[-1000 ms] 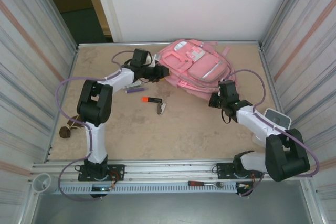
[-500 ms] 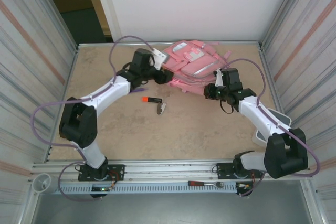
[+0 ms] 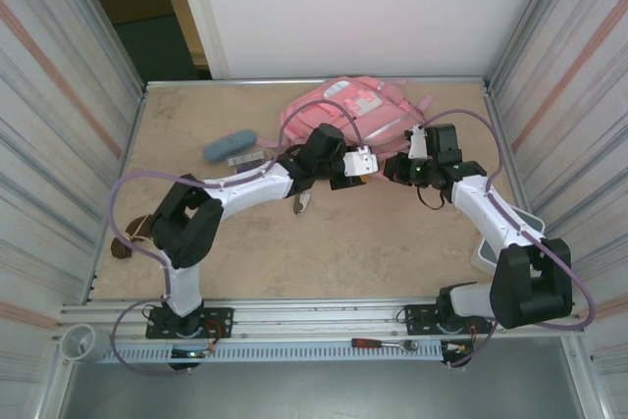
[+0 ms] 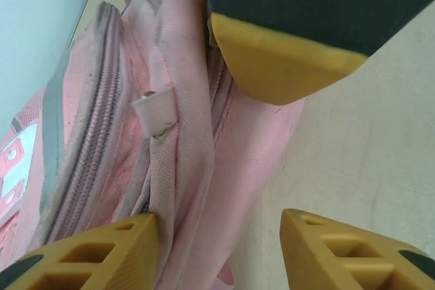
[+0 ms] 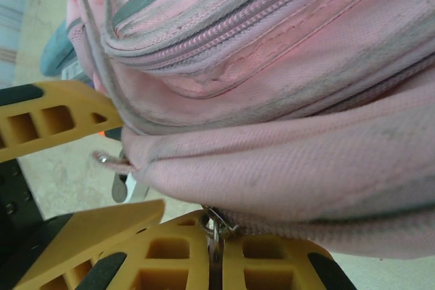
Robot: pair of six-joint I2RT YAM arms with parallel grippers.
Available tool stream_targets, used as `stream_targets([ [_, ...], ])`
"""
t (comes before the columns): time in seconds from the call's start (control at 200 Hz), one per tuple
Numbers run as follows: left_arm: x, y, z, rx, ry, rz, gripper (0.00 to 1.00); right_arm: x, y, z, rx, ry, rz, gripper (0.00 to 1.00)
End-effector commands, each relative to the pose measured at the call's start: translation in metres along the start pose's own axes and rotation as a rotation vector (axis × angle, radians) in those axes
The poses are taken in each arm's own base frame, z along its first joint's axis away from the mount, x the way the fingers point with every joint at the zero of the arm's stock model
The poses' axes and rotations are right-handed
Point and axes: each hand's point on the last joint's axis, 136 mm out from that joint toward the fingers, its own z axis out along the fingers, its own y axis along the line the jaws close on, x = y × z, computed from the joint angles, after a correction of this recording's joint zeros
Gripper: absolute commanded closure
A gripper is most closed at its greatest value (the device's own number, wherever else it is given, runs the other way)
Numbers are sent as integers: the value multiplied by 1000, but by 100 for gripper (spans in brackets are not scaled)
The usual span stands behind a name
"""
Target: Pack the student bag
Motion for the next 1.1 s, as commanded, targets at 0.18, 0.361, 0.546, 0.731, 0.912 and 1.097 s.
stream_targets([
  [0.18, -16, 41, 7, -185, -27, 102, 66, -25, 41, -20, -171, -84, -50, 100],
  [0.361, -17, 46, 9, -220, -37, 117, 63, -24, 43, -19, -192, -79, -54, 100],
  [0.546, -17, 55, 11, -261, -34, 116, 80, -23, 44, -21, -202, -73, -77, 100],
  [0.731, -14, 64, 1, -285, -59, 104, 100, -21, 25, -25, -145, -72, -77, 100],
  [0.912, -2, 72, -22, -244, -120, 34, 100, -24, -10, -30, 29, -94, -30, 100],
  [1.097, 13, 81, -51, -193, -187, -60, 100, -32, -37, -39, 176, -135, -2, 100],
])
